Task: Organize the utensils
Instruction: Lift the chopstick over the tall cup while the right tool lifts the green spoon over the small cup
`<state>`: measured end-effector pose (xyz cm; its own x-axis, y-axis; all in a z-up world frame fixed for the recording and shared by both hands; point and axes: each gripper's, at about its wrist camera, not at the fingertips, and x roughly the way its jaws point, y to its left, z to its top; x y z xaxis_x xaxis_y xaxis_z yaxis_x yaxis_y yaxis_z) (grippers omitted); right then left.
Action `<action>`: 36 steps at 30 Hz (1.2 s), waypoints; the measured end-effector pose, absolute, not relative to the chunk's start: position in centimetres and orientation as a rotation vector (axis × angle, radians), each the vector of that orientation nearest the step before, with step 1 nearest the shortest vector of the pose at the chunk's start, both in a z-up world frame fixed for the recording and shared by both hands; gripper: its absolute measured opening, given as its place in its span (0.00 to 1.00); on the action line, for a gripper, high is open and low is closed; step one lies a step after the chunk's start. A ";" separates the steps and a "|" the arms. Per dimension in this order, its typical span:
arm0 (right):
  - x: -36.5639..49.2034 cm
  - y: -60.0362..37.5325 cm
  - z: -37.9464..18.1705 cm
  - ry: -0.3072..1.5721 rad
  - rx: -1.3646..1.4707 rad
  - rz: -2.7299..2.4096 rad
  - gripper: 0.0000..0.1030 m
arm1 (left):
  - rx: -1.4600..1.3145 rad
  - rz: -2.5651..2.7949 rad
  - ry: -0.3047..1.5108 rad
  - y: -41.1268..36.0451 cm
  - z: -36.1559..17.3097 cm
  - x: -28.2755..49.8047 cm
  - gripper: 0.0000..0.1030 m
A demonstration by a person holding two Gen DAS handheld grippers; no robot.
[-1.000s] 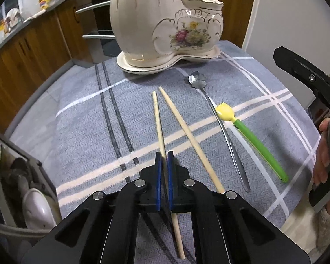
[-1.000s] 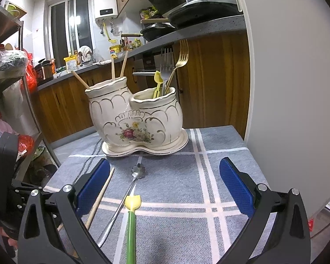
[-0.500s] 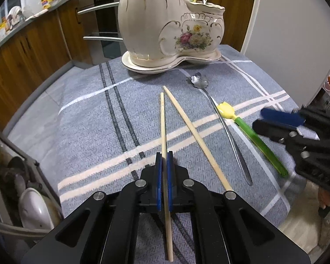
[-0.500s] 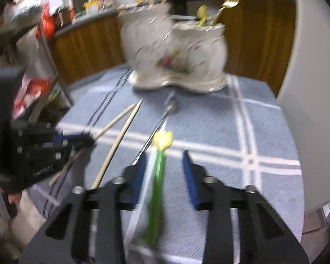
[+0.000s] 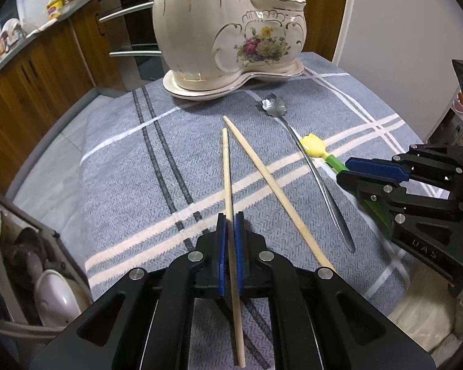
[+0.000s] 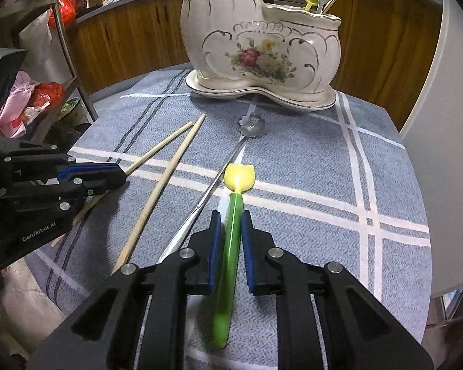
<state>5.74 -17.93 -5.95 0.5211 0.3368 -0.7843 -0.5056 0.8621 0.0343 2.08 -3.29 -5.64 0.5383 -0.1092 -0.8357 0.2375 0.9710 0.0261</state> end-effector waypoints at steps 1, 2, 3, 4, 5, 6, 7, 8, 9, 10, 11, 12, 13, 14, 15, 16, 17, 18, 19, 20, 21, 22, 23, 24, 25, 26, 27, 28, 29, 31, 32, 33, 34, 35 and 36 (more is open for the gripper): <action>5.7 -17.8 -5.9 0.886 -0.213 0.507 0.10 | 0.143 -0.206 0.982 -3.3 -5.6 2.2 0.07; 5.7 -17.8 -5.9 0.880 -0.217 0.506 0.10 | 0.145 -0.204 0.980 -3.4 -5.6 2.3 0.07; 5.6 -17.8 -5.9 0.878 -0.214 0.507 0.09 | 0.148 -0.203 0.978 -3.4 -5.7 2.2 0.07; 5.7 -17.9 -5.9 0.876 -0.205 0.509 0.09 | 0.158 -0.205 0.971 -3.5 -5.7 2.1 0.07; 5.7 -18.1 -5.9 0.872 -0.194 0.509 0.09 | 0.162 -0.205 0.967 -3.5 -5.7 2.1 0.05; 5.8 -18.3 -5.9 0.867 -0.184 0.507 0.09 | 0.159 -0.206 0.961 -3.3 -5.7 2.0 0.05; 5.8 -18.6 -5.7 0.859 -0.169 0.504 0.09 | 0.150 -0.211 0.957 -3.1 -5.7 1.9 0.05; 5.9 -19.0 -5.5 0.848 -0.151 0.506 0.09 | 0.145 -0.213 0.952 -3.0 -5.6 1.8 0.05; 5.8 -19.2 -5.2 0.839 -0.141 0.506 0.09 | 0.142 -0.212 0.943 -2.8 -5.5 1.7 0.05; 5.8 -19.4 -4.9 0.826 -0.131 0.507 0.09 | 0.139 -0.215 0.935 -2.6 -5.4 1.6 0.05; 5.7 -19.6 -4.6 0.809 -0.121 0.513 0.09 | 0.133 -0.217 0.926 -2.4 -5.2 1.5 0.05; 5.6 -19.8 -4.3 0.796 -0.113 0.519 0.09 | 0.128 -0.218 0.913 -2.2 -4.9 1.4 0.05; 5.5 -19.8 -4.1 0.785 -0.107 0.523 0.09 | 0.128 -0.220 0.899 -2.1 -4.6 1.2 0.05; 5.3 -19.9 -3.7 0.762 -0.095 0.530 0.09 | 0.128 -0.222 0.886 -2.1 -4.3 1.1 0.05; 5.1 -20.0 -3.4 0.743 -0.084 0.537 0.09 | 0.127 -0.223 0.869 -2.1 -4.1 1.0 0.05; 4.9 -20.2 -3.0 0.720 -0.073 0.544 0.09 | 0.121 -0.228 0.848 -1.9 -3.6 0.7 0.05; 4.7 -20.3 -2.6 0.695 -0.065 0.543 0.09 | 0.114 -0.239 0.823 -1.8 -3.2 0.5 0.05; 4.6 -20.5 -2.2 0.670 -0.059 0.541 0.09 | 0.111 -0.243 0.810 -1.8 -2.9 0.4 0.05; 4.5 -20.7 -1.9 0.650 -0.053 0.538 0.09 | 0.108 -0.242 0.790 -1.6 -2.4 0.3 0.05; 4.4 -20.9 -1.5 0.626 -0.044 0.534 0.09 | 0.102 -0.249 0.771 -1.5 -2.1 0.1 0.05; 4.4 -21.1 -1.3 0.612 -0.037 0.531 0.09 | 0.092 -0.265 0.750 -1.5 -1.6 -0.1 0.05; 4.4 -21.3 -0.9 0.593 -0.025 0.528 0.09 | 0.085 -0.276 0.732 -1.5 -1.2 -0.2 0.05; 4.4 -21.6 -0.5 0.574 -0.013 0.525 0.09 | 0.081 -0.284 0.714 -1.5 -0.9 -0.3 0.05; 4.4 -21.8 -0.3 0.561 -0.004 0.523 0.09 | 0.076 -0.298 0.681 -1.6 -0.3 -0.6 0.05; 4.4 -22.0 0.1 0.541 0.007 0.515 0.09 | 0.075 -0.304 0.665 -1.6 0.0 -0.7 0.05; 4.5 -22.1 0.5 0.524 0.014 0.512 0.09 | 0.072 -0.310 0.648 -1.7 0.4 -0.8 0.05; 4.4 -22.1 0.7 0.511 0.020 0.509 0.09 | 0.066 -0.319 0.627 -1.8 0.8 -0.9 0.05; 4.4 -22.2 1.0 0.493 0.027 0.506 0.09 | 0.057 -0.332 0.601 -1.8 1.2 -1.1 0.05; 4.5 -22.3 1.3 0.476 0.033 0.505 0.09 | 0.052 -0.337 0.583 -1.9 1.5 -1.1 0.05; 4.5 -22.4 1.8 0.450 0.045 0.501 0.09 | 0.046 -0.346 0.561 -1.9 1.9 -1.2 0.05; 4.6 -22.4 2.1 0.437 0.049 0.499 0.09 | 0.042 -0.355 0.550 -2.0 2.1 -1.1 0.05; 4.8 -22.4 2.3 0.427 0.052 0.498 0.09 | 0.040 -0.360 0.536 -2.1 2.2 -1.0 0.05; 5.0 -22.4 2.6 0.416 0.056 0.496 0.09 | 0.039 -0.363 0.528 -2.2 2.4 -0.8 0.05; 5.2 -22.4 2.8 0.410 0.060 0.495 0.09 | 0.038 -0.368 0.522 -2.3 2.5 -0.6 0.05; 5.5 -22.3 3.1 0.404 0.064 0.496 0.09 | 0.038 -0.371 0.518 -2.4 2.7 -0.3 0.05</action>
<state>5.49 -22.35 3.06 0.8023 0.4753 -0.3611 -0.4503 0.8790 0.1567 -0.34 -2.44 2.70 0.8037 -0.3371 -0.4903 0.3563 0.9326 -0.0572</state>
